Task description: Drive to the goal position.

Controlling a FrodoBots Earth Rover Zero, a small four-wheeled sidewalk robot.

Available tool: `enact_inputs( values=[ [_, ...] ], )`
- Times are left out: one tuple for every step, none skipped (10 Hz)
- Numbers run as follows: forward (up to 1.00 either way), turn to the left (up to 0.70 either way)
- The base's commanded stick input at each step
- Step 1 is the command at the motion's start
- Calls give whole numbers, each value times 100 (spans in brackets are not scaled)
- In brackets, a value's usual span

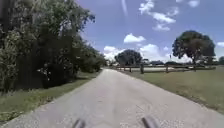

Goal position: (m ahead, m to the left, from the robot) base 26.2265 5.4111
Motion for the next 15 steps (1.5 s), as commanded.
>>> enact_inputs(
  values=[
    [50, 0],
    [50, 0],
    [50, 0],
    [50, 0],
    [50, 0],
    [50, 0],
    [50, 0],
    [50, 0],
    [50, 0],
    [50, 0],
    [50, 0],
    [50, 0],
    [50, 0],
    [50, 0],
    [50, 0]
  ],
)
